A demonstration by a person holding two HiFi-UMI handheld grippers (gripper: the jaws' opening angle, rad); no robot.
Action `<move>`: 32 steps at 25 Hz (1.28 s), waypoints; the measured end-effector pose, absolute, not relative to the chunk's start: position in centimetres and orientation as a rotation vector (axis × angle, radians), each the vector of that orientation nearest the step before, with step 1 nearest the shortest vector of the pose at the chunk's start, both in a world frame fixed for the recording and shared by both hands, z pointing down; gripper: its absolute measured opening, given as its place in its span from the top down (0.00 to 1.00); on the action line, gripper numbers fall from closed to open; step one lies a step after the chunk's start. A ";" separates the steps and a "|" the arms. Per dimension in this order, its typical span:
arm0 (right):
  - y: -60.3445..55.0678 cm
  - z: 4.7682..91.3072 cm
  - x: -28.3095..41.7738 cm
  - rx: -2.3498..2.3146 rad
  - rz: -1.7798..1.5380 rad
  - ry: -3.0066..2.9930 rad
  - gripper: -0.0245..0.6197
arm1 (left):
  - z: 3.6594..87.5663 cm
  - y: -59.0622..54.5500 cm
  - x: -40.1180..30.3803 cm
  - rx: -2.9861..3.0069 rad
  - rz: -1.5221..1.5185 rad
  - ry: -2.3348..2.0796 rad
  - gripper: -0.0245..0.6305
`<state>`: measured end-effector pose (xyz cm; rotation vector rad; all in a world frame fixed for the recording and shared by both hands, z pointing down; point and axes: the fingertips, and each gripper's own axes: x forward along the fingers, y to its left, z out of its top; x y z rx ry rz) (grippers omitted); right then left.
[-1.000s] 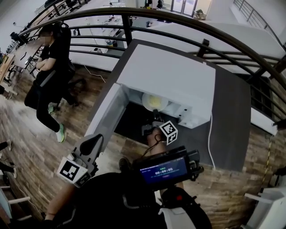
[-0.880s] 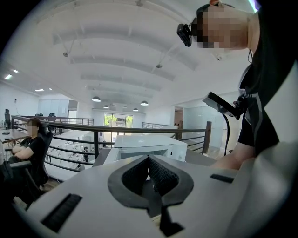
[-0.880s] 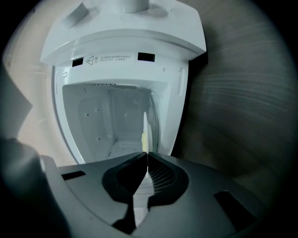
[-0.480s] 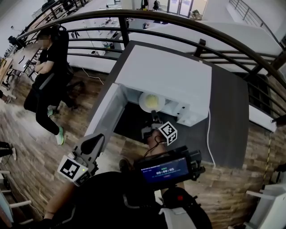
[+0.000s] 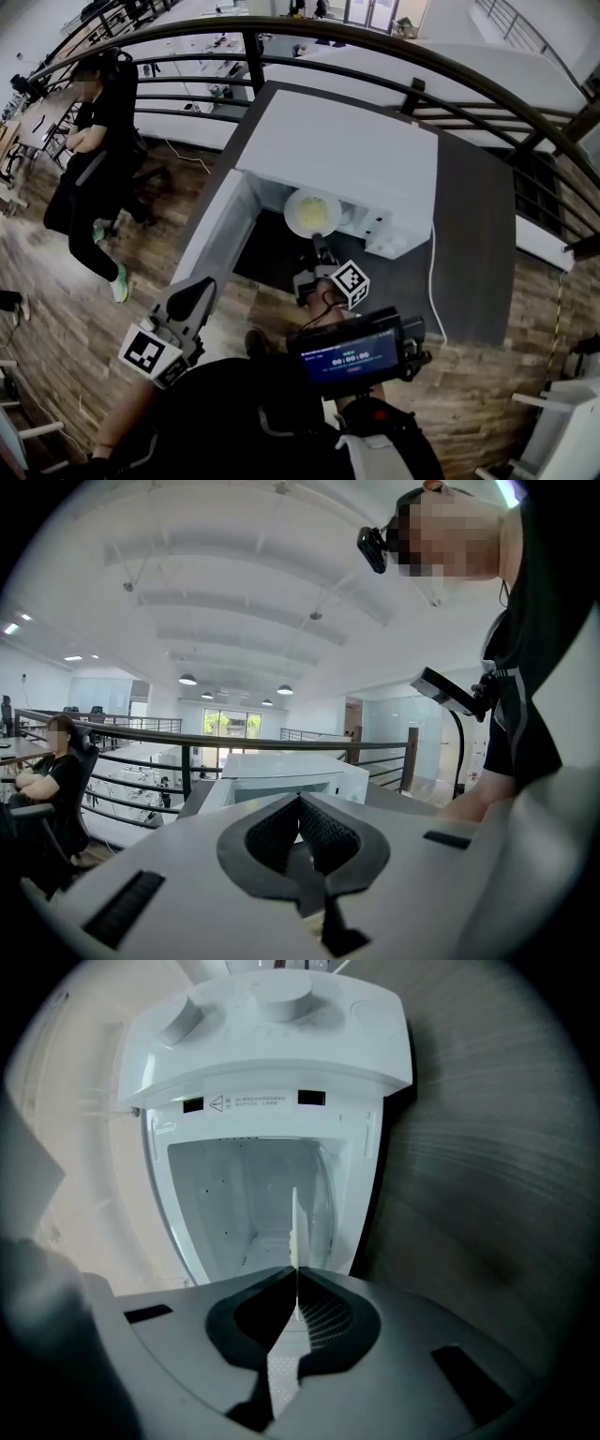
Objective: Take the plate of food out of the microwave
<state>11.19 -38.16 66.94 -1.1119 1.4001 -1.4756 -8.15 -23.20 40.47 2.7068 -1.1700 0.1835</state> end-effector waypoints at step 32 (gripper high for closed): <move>-17.0 49.1 15.6 -0.948 -1.311 1.486 0.95 | 41.7 -22.9 -4.5 2.761 0.046 -0.930 0.96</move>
